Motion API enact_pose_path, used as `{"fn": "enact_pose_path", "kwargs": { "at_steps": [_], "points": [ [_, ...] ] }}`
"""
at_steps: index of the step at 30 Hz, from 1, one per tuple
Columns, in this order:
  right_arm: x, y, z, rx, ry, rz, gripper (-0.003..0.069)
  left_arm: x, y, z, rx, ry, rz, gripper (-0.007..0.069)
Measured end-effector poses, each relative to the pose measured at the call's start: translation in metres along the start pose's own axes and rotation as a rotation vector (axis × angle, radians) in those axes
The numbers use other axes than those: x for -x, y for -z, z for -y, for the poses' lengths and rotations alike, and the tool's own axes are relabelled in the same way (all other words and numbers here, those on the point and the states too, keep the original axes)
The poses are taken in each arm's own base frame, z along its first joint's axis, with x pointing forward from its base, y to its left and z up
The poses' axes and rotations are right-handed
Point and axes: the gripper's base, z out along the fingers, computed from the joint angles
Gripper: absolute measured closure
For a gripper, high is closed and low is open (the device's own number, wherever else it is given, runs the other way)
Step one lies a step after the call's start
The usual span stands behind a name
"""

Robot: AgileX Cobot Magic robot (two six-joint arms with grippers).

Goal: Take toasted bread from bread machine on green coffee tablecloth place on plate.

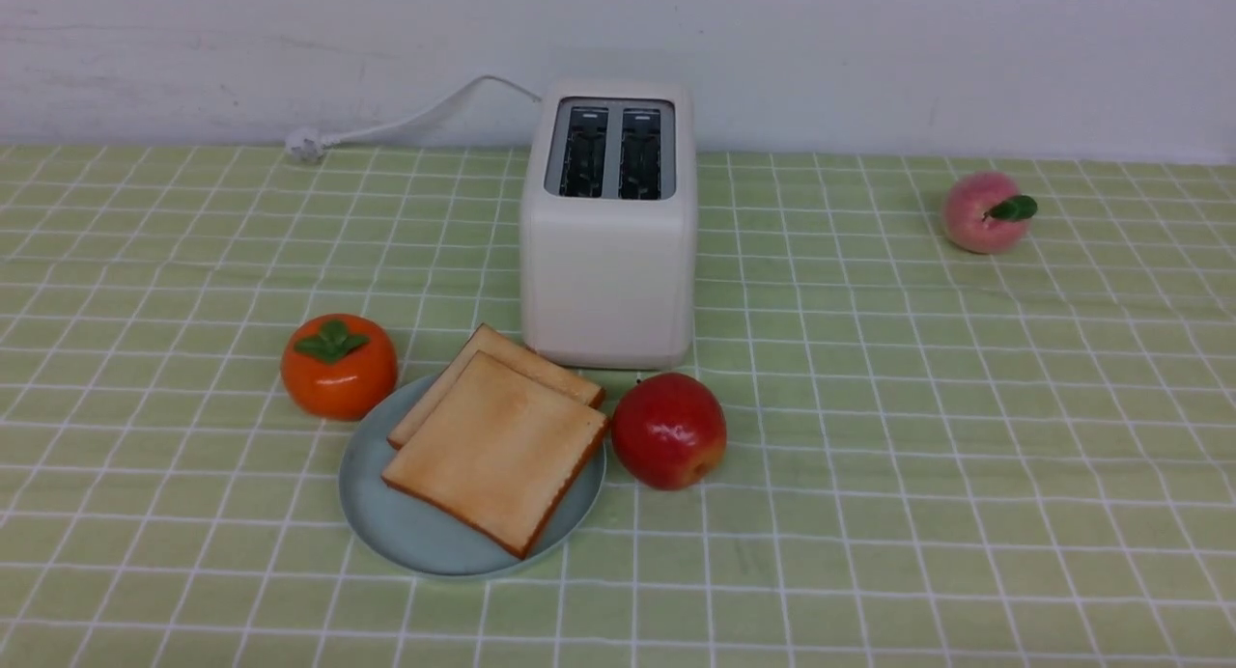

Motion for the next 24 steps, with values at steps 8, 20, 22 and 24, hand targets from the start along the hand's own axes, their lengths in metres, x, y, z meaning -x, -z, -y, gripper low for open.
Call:
{"fn": "enact_pose_path", "kwargs": {
  "at_steps": [8, 20, 22, 24],
  "points": [
    [-0.0117, -0.0023, -0.0014, 0.015, 0.0, -0.061, 0.0669, 0.0, 0.0, 0.0, 0.0, 0.0, 0.0, 0.0542],
    [-0.0119, -0.002, -0.0016, -0.029, -0.004, -0.06, 0.0669, 0.0, 0.0, 0.0, 0.0, 0.0, 0.0, 0.0533],
    [-0.0122, -0.0017, -0.0012, -0.038, -0.007, -0.069, 0.0669, 0.0, 0.0, 0.0, 0.0, 0.0, 0.0, 0.0532],
    [-0.0127, -0.0016, -0.0011, -0.039, -0.006, -0.077, 0.0669, 0.0, 0.0, 0.0, 0.0, 0.0, 0.0, 0.0532]
  ]
}}
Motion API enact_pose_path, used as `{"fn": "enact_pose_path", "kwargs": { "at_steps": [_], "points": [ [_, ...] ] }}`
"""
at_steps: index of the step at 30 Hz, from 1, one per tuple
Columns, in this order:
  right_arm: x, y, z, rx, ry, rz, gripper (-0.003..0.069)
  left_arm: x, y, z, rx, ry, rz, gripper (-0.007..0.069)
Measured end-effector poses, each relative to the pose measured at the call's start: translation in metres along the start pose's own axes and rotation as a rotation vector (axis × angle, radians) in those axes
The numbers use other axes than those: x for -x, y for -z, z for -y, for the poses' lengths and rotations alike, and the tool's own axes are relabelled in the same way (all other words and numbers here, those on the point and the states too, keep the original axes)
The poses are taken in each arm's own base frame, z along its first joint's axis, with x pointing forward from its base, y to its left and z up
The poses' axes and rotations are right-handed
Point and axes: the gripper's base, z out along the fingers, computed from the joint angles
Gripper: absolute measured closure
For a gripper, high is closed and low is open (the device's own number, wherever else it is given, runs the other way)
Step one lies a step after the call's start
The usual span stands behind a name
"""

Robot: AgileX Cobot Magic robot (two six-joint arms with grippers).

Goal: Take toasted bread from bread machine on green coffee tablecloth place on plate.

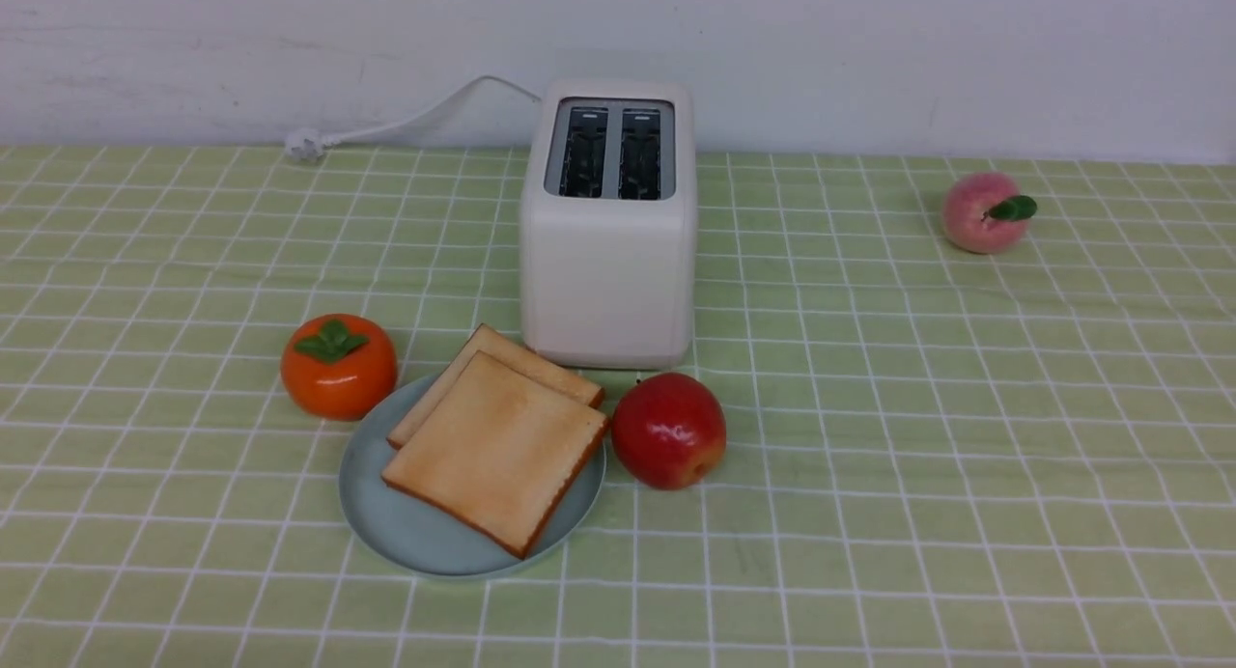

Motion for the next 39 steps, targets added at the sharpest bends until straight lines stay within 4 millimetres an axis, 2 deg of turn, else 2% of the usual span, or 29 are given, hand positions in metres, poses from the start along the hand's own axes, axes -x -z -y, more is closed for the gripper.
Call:
{"fn": "enact_pose_path", "kwargs": {
  "at_steps": [36, 39],
  "points": [
    [0.0, 0.0, 0.0, 0.001, -0.003, -0.005, 0.0641, -0.001, -0.002, -0.004, 0.037, -0.039, 0.025, 0.0512],
    [0.0, 0.0, 0.0, 0.001, -0.003, -0.005, 0.0637, -0.005, -0.005, -0.013, 0.124, -0.019, 0.135, 0.0566]
  ]
}}
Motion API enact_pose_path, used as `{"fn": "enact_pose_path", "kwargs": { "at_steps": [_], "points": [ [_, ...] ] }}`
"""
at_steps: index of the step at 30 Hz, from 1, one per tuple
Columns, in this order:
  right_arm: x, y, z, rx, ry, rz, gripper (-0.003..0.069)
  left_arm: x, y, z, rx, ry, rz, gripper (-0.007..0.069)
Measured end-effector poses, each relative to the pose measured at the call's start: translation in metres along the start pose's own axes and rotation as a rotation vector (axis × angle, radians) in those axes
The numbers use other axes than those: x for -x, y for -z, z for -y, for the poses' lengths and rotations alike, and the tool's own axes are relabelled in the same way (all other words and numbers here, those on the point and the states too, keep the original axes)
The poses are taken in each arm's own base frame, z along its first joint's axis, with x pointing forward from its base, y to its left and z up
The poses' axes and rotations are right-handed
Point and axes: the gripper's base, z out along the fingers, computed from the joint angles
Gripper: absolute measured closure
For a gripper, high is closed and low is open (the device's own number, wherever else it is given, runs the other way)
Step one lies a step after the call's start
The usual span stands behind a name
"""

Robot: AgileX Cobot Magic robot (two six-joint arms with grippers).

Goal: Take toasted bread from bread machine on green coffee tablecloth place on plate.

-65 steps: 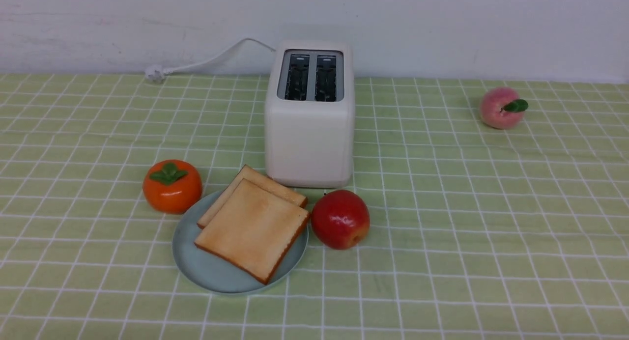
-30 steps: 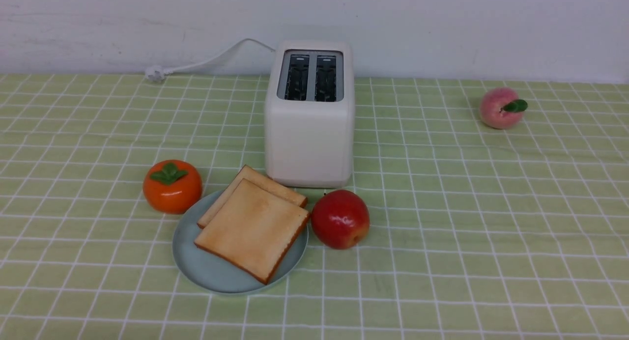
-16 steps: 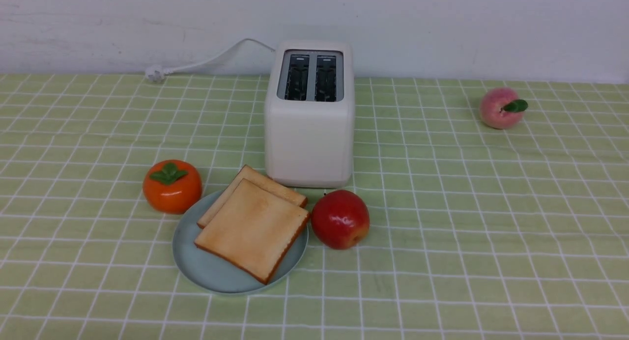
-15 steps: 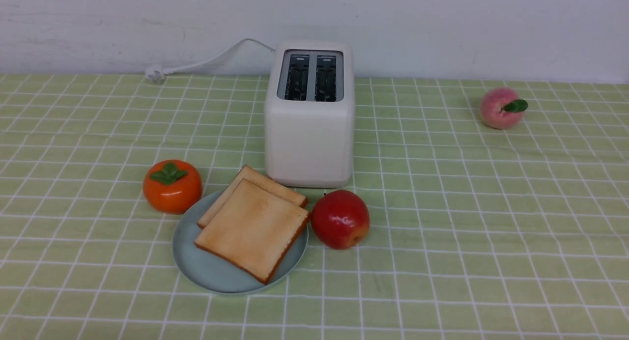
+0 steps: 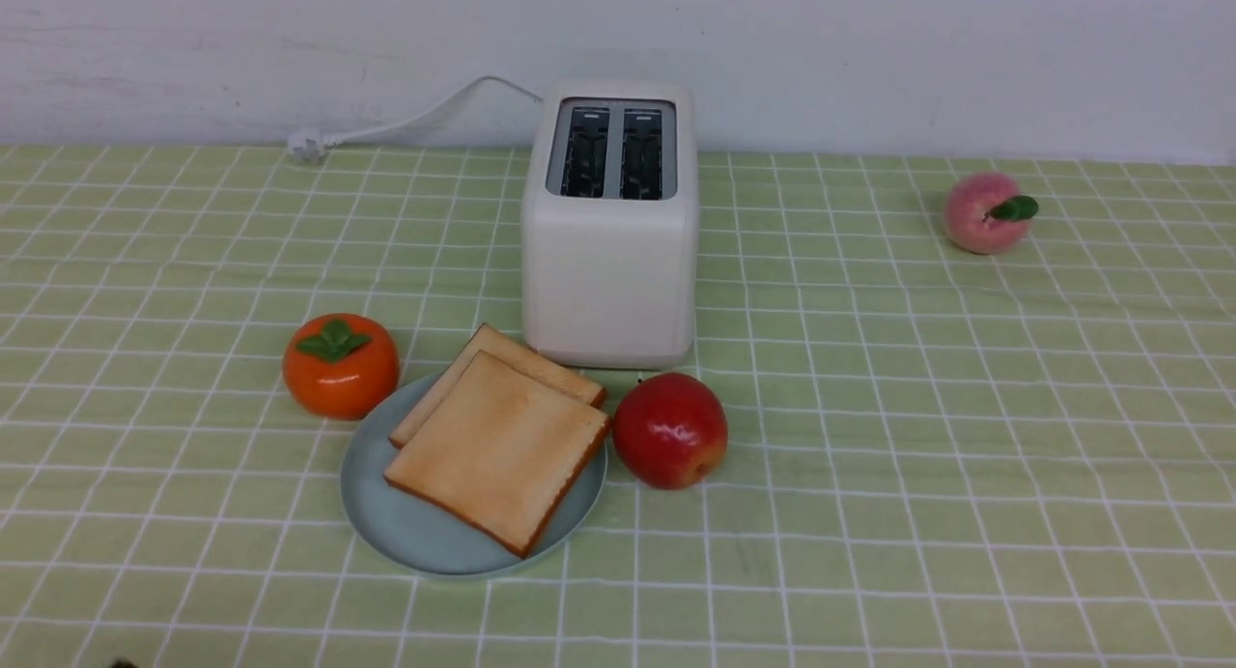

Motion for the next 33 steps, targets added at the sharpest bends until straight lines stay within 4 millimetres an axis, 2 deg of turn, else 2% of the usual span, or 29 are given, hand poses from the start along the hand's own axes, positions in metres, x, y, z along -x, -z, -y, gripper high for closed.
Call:
{"fn": "enact_pose_path", "kwargs": {
  "at_steps": [3, 6, 9, 10, 13, 19, 33],
  "points": [
    [0.0, 0.0, 0.0, 0.0, 0.001, 0.0, 0.0634, -0.004, 0.004, -0.008, 0.112, 0.028, 0.115, 0.0638],
    [0.0, 0.0, 0.0, 0.0, 0.001, 0.0, 0.0628, -0.018, 0.006, -0.016, 0.233, 0.041, 0.174, 0.0638],
    [0.0, 0.0, 0.0, 0.0, 0.001, 0.0, 0.0625, -0.035, 0.002, -0.021, 0.299, 0.081, 0.163, 0.0638],
    [0.0, 0.0, 0.0, 0.0, 0.001, 0.0, 0.0624, -0.047, -0.002, -0.023, 0.323, 0.122, 0.134, 0.0638],
    [0.0, 0.0, 0.0, 0.0, 0.001, -0.001, 0.0618, -0.062, -0.005, -0.024, 0.33, 0.231, 0.044, 0.0638],
    [0.0, 0.0, 0.0, 0.0, 0.001, -0.001, 0.0608, -0.065, -0.005, -0.024, 0.328, 0.321, 0.033, 0.0638],
    [0.0, 0.0, 0.0, 0.0, 0.001, -0.001, 0.0592, -0.065, -0.005, -0.024, 0.328, 0.328, 0.033, 0.0638]
  ]
}}
